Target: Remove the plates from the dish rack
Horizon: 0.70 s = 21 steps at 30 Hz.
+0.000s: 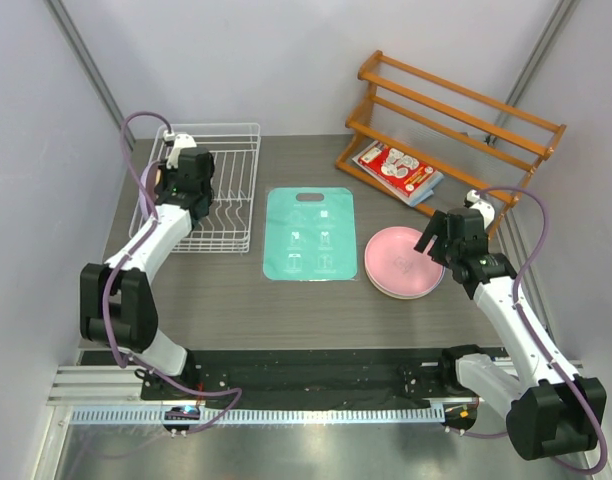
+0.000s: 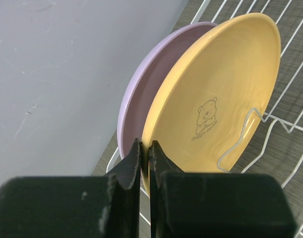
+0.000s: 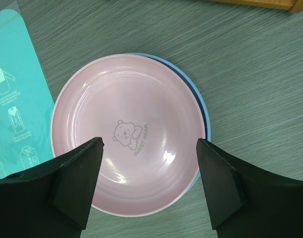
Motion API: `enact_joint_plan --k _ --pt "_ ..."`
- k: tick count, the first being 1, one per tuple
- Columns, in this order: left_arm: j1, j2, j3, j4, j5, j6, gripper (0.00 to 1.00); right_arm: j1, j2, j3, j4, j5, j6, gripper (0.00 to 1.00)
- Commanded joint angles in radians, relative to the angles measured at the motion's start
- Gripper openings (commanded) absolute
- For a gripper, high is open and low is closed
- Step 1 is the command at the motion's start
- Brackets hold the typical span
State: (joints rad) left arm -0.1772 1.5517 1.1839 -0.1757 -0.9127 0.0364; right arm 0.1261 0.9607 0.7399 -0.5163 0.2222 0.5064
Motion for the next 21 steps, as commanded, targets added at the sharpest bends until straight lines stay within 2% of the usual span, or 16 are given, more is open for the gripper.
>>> enact_joint_plan --k 1,3,7,21 --pt "-0.021 -0.005 0.033 0.134 -0.095 -0.032 0.00 -0.003 -0.017 -0.004 0.025 -0.004 0.000 0.82" --pt "-0.036 0.008 0.034 0.140 -0.129 -0.053 0.00 -0.002 -0.014 -0.002 0.024 -0.007 0.000 0.82" --pt "-0.080 0.065 0.055 0.171 -0.250 0.019 0.00 -0.002 -0.011 -0.004 0.025 -0.015 -0.002 0.82" --pt "-0.156 0.091 0.025 0.258 -0.328 0.100 0.00 -0.002 0.010 -0.025 0.052 -0.041 0.001 0.82"
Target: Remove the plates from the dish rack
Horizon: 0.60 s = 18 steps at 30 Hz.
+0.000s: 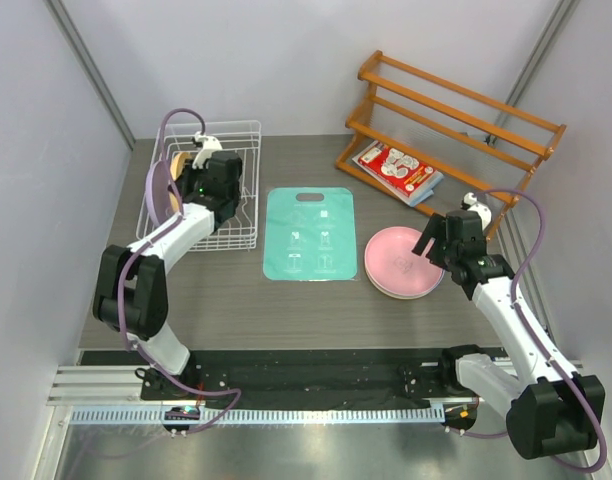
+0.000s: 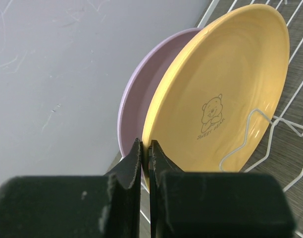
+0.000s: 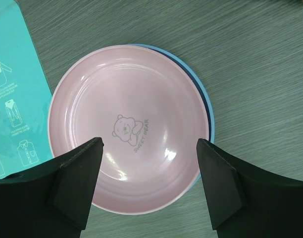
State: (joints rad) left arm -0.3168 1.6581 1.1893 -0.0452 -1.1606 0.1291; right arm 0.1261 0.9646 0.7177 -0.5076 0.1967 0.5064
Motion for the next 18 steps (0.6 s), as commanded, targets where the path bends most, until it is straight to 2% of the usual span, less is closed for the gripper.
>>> enact_joint_plan --k 1,9,18 --pt "-0.016 -0.011 0.016 0.130 -0.092 0.006 0.00 -0.002 0.006 -0.003 0.043 -0.016 0.000 0.82" --pt "-0.022 -0.009 -0.036 0.140 -0.135 -0.003 0.00 -0.002 0.010 -0.009 0.050 -0.026 0.000 0.82" --pt "-0.034 -0.055 -0.030 0.206 -0.155 0.076 0.00 -0.002 0.011 -0.014 0.055 -0.036 -0.002 0.82"
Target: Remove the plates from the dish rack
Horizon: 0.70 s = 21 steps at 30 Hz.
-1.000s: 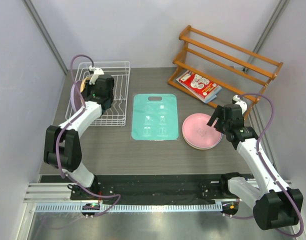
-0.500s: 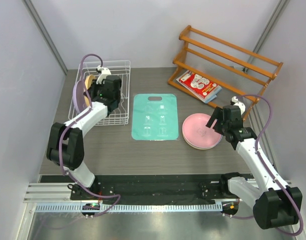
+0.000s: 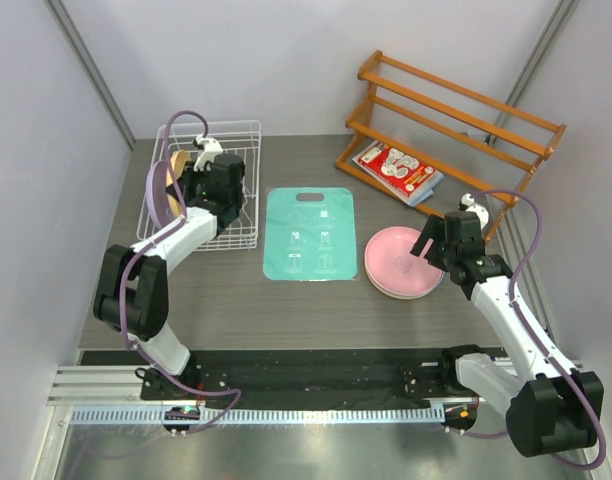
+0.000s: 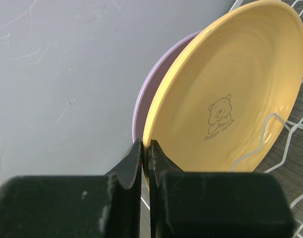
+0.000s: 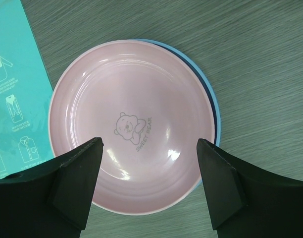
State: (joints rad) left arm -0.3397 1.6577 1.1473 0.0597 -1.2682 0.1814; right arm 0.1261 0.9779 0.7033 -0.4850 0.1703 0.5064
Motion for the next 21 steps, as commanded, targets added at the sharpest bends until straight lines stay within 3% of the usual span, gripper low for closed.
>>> enact_joint_plan --k 1,21 --pt "-0.013 -0.058 0.015 0.098 -0.049 0.030 0.00 -0.002 -0.004 0.001 0.031 -0.009 0.000 0.82" --pt "-0.045 -0.199 0.063 0.026 -0.026 0.067 0.00 -0.002 -0.008 -0.001 0.036 -0.017 -0.003 0.82"
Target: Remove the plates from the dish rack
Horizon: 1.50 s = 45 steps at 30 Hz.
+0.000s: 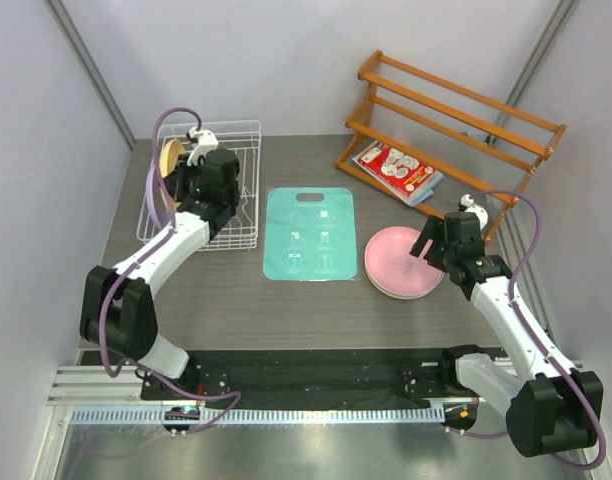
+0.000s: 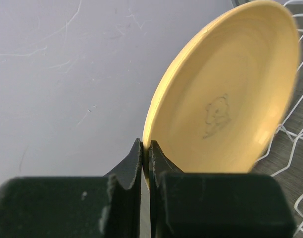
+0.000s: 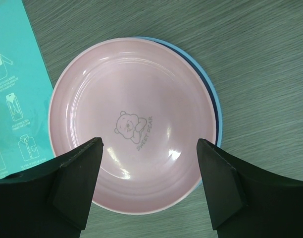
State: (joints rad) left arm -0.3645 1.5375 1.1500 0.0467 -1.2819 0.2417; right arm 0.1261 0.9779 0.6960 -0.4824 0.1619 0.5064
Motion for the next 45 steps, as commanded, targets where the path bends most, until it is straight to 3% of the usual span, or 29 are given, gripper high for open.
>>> enact_joint_plan --k 1,4,9,14,17,20,23,24,35,37,38,40,41,44,45 --pt "-0.028 -0.086 0.068 0.038 -0.016 0.014 0.00 -0.002 -0.008 0.008 0.033 -0.007 -0.003 0.82" --pt "-0.051 -0.122 0.099 -0.014 0.001 -0.007 0.00 -0.002 -0.018 0.014 0.031 -0.012 -0.002 0.82" --pt "-0.117 -0.166 0.191 -0.334 0.128 -0.214 0.00 -0.002 -0.045 0.031 0.053 -0.110 -0.005 0.82" --pt "-0.129 -0.218 0.202 -0.473 0.649 -0.455 0.00 0.001 -0.109 0.039 0.139 -0.329 -0.002 0.82" --pt "-0.132 -0.231 0.153 -0.436 0.922 -0.602 0.00 0.007 -0.127 0.059 0.176 -0.418 -0.014 0.83" --pt "-0.140 -0.215 0.105 -0.380 1.088 -0.705 0.00 0.030 -0.114 0.097 0.180 -0.461 -0.012 0.87" --pt "-0.154 -0.189 0.080 -0.334 1.179 -0.786 0.00 0.059 -0.091 0.112 0.199 -0.469 -0.003 0.92" --pt "-0.174 -0.185 0.074 -0.328 1.196 -0.798 0.00 0.081 -0.081 0.117 0.202 -0.469 0.001 0.99" --pt "-0.294 -0.134 0.068 -0.304 1.147 -0.825 0.00 0.244 0.077 0.180 0.228 -0.306 0.004 1.00" --pt "-0.307 -0.135 0.068 -0.301 1.148 -0.825 0.00 0.250 0.102 0.188 0.222 -0.282 0.001 0.85" --pt "-0.312 -0.135 0.068 -0.301 1.147 -0.825 0.00 0.251 0.122 0.192 0.216 -0.268 0.000 0.70" --pt "-0.321 -0.140 0.067 -0.300 1.136 -0.822 0.00 0.256 0.134 0.200 0.188 -0.219 -0.002 0.54" --pt "-0.323 -0.140 0.066 -0.301 1.136 -0.822 0.00 0.257 0.131 0.197 0.182 -0.208 -0.008 0.39" --pt "-0.323 -0.148 0.060 -0.300 1.138 -0.822 0.00 0.257 0.102 0.185 0.180 -0.179 -0.018 0.09" --pt "-0.324 -0.151 0.059 -0.298 1.138 -0.822 0.00 0.256 0.096 0.180 0.180 -0.174 -0.020 0.06"
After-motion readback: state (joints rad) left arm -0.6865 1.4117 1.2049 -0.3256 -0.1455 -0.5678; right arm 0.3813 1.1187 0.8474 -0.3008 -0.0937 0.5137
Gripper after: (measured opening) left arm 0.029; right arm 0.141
